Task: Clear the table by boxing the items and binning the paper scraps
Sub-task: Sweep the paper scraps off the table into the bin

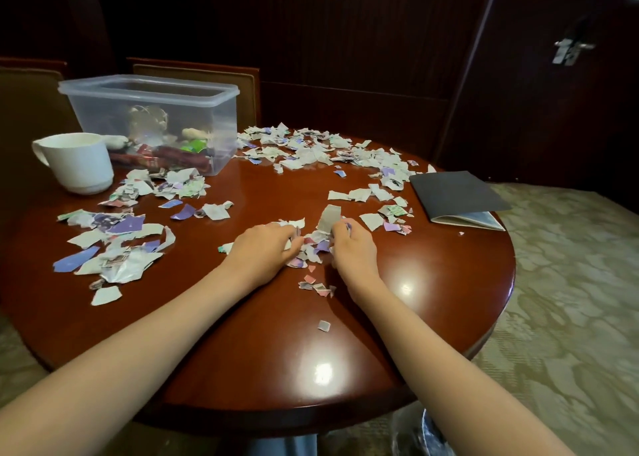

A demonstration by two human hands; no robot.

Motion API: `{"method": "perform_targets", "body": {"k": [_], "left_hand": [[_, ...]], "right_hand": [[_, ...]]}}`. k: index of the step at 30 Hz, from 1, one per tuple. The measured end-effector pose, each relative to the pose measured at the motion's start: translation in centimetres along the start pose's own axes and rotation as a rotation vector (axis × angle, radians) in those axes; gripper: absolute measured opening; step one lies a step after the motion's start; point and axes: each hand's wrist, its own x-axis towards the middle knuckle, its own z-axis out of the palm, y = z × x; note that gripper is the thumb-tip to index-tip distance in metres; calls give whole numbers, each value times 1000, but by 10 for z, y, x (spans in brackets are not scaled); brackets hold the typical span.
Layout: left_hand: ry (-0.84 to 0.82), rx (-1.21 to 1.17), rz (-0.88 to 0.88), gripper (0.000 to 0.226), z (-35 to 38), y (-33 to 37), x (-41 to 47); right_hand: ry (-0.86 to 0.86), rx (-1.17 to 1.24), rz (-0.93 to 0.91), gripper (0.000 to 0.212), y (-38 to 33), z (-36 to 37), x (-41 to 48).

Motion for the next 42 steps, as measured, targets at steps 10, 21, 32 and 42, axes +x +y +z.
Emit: {"method": "perform_targets", "body": {"k": [10,21,32,42], "left_hand": [[191,-247,-108,40,-23,-3,20],[91,-1107,-511,34,-45,36,52],[-181,-1844,-706,23,-34,102,76],[-330,-1929,-691,29,-7,172,91]], "right_hand": [[37,200,196,37,2,-4,13],[63,361,323,30,-3,-34,18],[191,623,308,19,-14,-102,31],[314,793,238,23,11,-167,37]]}}
